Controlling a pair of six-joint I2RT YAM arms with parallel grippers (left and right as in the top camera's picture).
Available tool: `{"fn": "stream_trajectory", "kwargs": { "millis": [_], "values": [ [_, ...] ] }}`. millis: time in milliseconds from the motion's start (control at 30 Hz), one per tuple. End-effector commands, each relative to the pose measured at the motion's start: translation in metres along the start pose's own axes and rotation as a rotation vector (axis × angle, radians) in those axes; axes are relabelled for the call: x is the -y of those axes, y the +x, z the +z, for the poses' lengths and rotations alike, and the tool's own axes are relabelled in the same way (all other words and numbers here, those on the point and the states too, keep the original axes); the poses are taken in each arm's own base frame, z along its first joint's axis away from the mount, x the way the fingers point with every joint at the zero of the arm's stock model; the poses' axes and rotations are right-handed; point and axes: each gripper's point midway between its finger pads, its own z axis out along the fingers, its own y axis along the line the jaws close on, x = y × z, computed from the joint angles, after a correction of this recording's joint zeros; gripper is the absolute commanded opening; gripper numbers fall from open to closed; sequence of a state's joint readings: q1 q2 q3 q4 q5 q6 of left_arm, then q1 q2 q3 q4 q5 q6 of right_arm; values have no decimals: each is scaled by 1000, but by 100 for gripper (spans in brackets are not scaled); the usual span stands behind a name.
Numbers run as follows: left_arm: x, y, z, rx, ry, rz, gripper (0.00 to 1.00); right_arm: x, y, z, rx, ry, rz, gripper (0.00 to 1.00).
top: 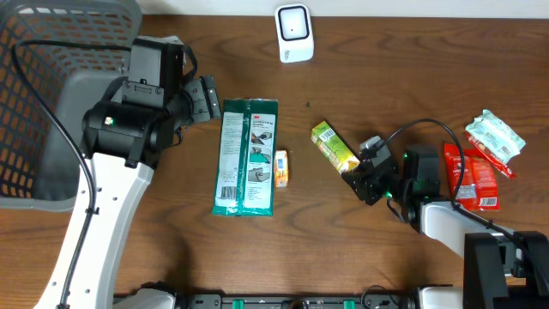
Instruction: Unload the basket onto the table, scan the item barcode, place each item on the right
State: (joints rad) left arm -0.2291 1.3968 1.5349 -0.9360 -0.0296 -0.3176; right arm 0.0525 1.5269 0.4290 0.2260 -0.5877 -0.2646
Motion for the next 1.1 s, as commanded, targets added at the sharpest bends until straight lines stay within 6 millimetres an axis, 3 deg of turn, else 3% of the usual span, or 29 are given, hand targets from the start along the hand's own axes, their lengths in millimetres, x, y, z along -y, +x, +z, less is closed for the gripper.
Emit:
{"fn": "stream_trajectory", "kwargs": {
  "millis": [0,267,533,1067],
  "values": [
    [-2,-2,0,3,-7,-5,84,3,4,0,-8,15,9,46],
    [-2,-2,0,3,-7,-5,84,32,8,-3,-38,186,15,45],
    [-2,-2,0,3,-7,-5,84,45,-23,-7,69,250,-110,53],
    [-2,-2,0,3,-7,-5,84,76,-17,-16,16,432,-154,59]
  ]
}}
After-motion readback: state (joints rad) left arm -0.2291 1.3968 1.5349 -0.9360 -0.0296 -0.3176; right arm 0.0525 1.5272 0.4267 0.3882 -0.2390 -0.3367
